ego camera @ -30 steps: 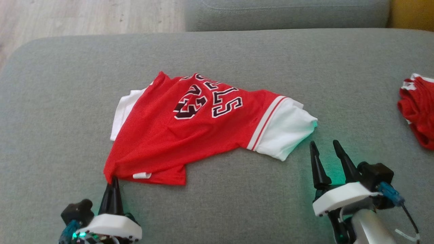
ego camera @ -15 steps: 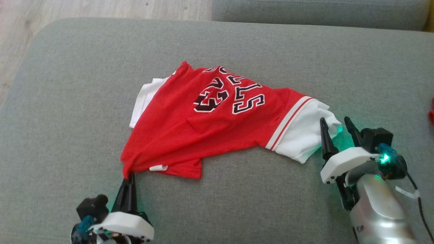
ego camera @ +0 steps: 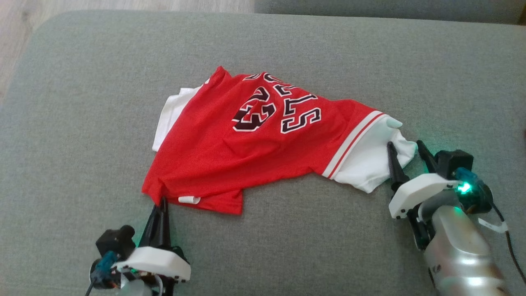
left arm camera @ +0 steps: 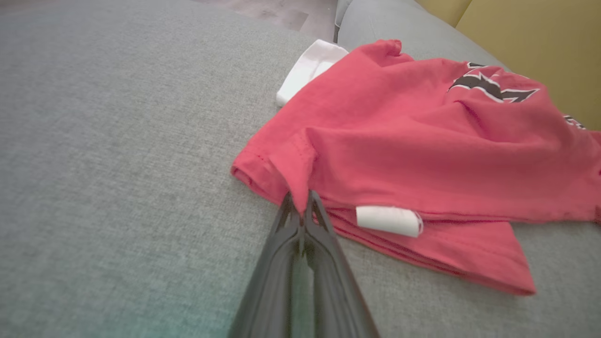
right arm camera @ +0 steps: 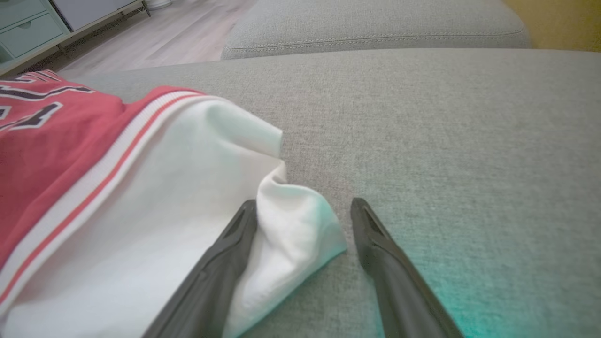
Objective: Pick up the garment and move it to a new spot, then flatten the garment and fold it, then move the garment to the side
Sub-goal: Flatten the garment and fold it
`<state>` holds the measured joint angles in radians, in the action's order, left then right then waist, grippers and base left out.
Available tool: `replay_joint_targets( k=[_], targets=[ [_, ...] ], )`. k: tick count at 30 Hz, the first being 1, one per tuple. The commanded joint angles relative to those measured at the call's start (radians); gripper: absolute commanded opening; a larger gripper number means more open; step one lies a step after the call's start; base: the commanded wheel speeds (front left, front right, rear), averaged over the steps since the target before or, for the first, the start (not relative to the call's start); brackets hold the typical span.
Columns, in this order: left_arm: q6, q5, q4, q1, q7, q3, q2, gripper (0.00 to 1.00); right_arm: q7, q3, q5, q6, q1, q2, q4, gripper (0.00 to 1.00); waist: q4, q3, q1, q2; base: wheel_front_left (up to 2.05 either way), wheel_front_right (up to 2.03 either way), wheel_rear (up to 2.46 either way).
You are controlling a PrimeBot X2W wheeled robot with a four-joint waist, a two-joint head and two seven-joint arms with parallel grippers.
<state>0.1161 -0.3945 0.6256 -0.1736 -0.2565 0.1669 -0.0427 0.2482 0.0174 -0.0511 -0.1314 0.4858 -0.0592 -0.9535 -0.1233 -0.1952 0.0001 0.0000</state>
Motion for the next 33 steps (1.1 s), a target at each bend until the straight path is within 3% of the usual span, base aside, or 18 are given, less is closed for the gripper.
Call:
replay_joint_targets(
  k=[1, 7, 8, 9, 10, 11, 18, 24, 27, 33],
  targets=[
    [0.006, 0.012, -0.026, -0.029, -0.005, -0.020, -0.008, 0.00, 0.012, -0.017, 0.005, 0.001, 0.021, -0.003, 0.008, 1.00, 0.000, -0.004, -0.0001, 0.0000, 0.00, 0.00, 0.00],
    [0.007, 0.017, -0.019, -0.028, -0.005, -0.013, -0.008, 0.00, 0.013, -0.050, -0.017, 0.001, 0.017, -0.003, -0.036, 1.00, 0.001, -0.010, -0.0001, 0.0000, 0.00, 0.00, 0.00],
    [0.007, 0.018, -0.017, -0.028, -0.005, -0.012, -0.008, 0.00, 0.013, -0.058, -0.026, 0.001, 0.015, -0.004, -0.042, 0.96, 0.002, -0.010, -0.0001, 0.0000, 0.00, 0.00, 0.00],
    [0.007, 0.018, -0.016, -0.028, -0.005, -0.011, -0.008, 0.00, 0.013, -0.070, -0.036, 0.001, 0.012, -0.004, -0.046, 0.73, 0.003, -0.010, -0.0001, 0.0000, 0.00, 0.00, 0.00],
    [0.007, 0.018, -0.015, -0.028, -0.005, -0.011, -0.008, 0.00, 0.013, -0.083, -0.050, 0.001, 0.007, -0.004, -0.048, 0.30, 0.004, -0.008, -0.0001, 0.0000, 0.00, 0.00, 0.00],
    [0.007, 0.018, -0.014, -0.028, -0.005, -0.011, -0.008, 0.00, 0.013, -0.093, -0.064, 0.001, 0.000, -0.008, -0.046, 0.00, 0.005, -0.007, -0.0001, 0.0000, 0.00, 0.00, 0.00],
    [0.008, 0.027, -0.016, -0.020, -0.005, -0.016, -0.008, 0.00, 0.013, -0.127, -0.167, 0.001, -0.079, -0.042, 0.034, 0.00, 0.018, 0.024, -0.0001, 0.0000, 0.00, 0.00, 0.00],
    [0.011, 0.060, -0.083, -0.039, -0.005, -0.050, -0.019, 0.00, 0.013, -0.205, -0.351, 0.001, -0.146, -0.058, 0.257, 0.00, 0.040, 0.075, -0.0001, 0.0000, 0.00, 0.00, 0.00],
    [0.013, 0.070, -0.137, -0.092, -0.005, -0.060, -0.064, 0.00, 0.013, -0.258, -0.498, 0.001, -0.135, -0.075, 0.397, 0.00, 0.051, 0.106, -0.0001, 0.0000, 0.00, 0.00, 0.00],
    [0.014, 0.061, -0.253, -0.262, 0.009, -0.040, -0.218, 0.00, -0.069, -0.318, -0.785, 0.001, -0.031, -0.138, 0.655, 0.00, 0.074, 0.164, -0.0001, 0.0000, 0.00, 0.00, 0.00]
  ],
)
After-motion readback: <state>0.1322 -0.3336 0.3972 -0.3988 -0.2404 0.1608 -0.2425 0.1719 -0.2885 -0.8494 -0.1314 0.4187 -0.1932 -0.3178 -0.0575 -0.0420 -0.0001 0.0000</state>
